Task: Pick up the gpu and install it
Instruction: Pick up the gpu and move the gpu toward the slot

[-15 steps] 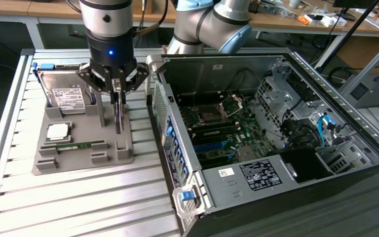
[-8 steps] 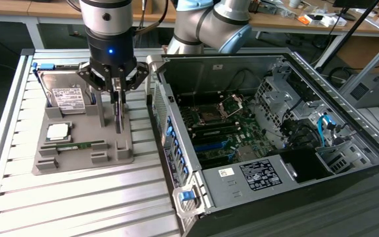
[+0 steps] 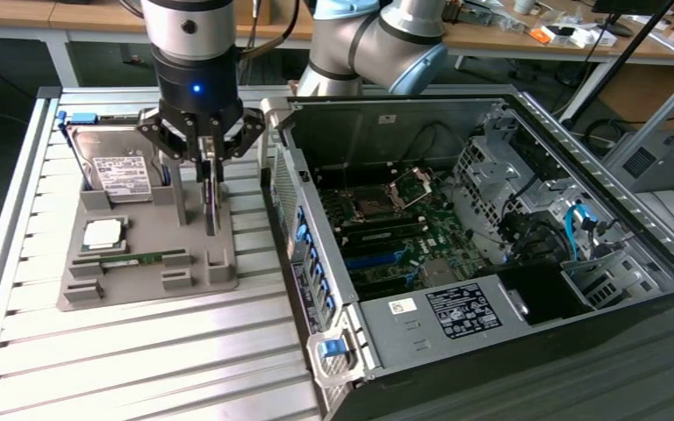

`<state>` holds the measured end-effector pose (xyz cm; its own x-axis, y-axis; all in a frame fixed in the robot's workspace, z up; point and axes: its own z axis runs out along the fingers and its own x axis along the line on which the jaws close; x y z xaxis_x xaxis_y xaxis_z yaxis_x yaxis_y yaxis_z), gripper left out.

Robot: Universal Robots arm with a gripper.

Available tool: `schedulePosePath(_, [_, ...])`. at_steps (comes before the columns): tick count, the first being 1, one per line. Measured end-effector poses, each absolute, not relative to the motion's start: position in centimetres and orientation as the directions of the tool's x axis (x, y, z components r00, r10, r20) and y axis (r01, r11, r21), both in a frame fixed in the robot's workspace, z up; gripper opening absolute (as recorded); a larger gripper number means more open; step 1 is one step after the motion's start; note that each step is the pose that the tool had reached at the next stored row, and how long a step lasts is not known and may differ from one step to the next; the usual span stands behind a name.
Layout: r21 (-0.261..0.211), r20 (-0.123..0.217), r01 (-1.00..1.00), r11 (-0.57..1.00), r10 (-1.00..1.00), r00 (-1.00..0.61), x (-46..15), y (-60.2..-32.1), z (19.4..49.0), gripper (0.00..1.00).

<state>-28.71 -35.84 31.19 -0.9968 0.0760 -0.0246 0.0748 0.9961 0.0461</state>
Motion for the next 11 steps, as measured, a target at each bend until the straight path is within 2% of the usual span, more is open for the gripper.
schedulePosePath(11, [0.046,-0.025,0.075,0.996,0.076,-0.997,-28.71,-35.84,31.56,0.27])
